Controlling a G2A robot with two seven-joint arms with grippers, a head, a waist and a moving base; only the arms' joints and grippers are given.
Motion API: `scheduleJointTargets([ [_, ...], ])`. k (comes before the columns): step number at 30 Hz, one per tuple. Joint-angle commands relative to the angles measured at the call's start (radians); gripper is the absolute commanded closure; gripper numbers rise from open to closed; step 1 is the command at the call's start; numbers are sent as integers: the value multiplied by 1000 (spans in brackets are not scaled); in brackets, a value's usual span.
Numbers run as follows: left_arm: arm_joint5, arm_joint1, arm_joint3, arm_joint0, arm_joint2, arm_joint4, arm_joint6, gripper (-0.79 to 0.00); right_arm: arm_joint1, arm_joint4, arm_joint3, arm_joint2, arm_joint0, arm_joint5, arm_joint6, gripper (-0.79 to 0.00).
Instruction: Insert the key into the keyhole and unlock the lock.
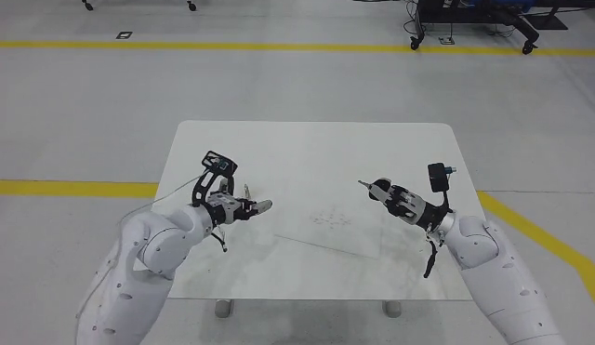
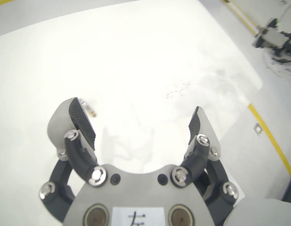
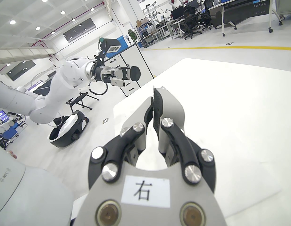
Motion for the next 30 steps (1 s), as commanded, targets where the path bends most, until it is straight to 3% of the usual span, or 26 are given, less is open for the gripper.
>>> scheduleJointTargets([
  [1, 81, 3, -52, 42, -15, 32, -50, -785, 0, 0, 0, 0, 0, 0, 0, 0],
  [11, 93, 4, -61, 50, -8, 59, -50, -785, 0, 0, 0, 0, 0, 0, 0, 0],
  [16, 291, -6, -96, 41, 84, 278, -85, -763, 0, 0, 0, 0, 0, 0, 0, 0],
  [18, 343, -11, -83, 7, 123, 347, -131, -650, 0, 0, 0, 0, 0, 0, 0, 0],
  [23, 423, -35, 37, -126, 205, 362, -208, -468, 0, 0, 0, 0, 0, 0, 0, 0],
  [30, 435, -75, 264, -312, 289, 233, -226, -400, 0, 0, 0, 0, 0, 0, 0, 0],
])
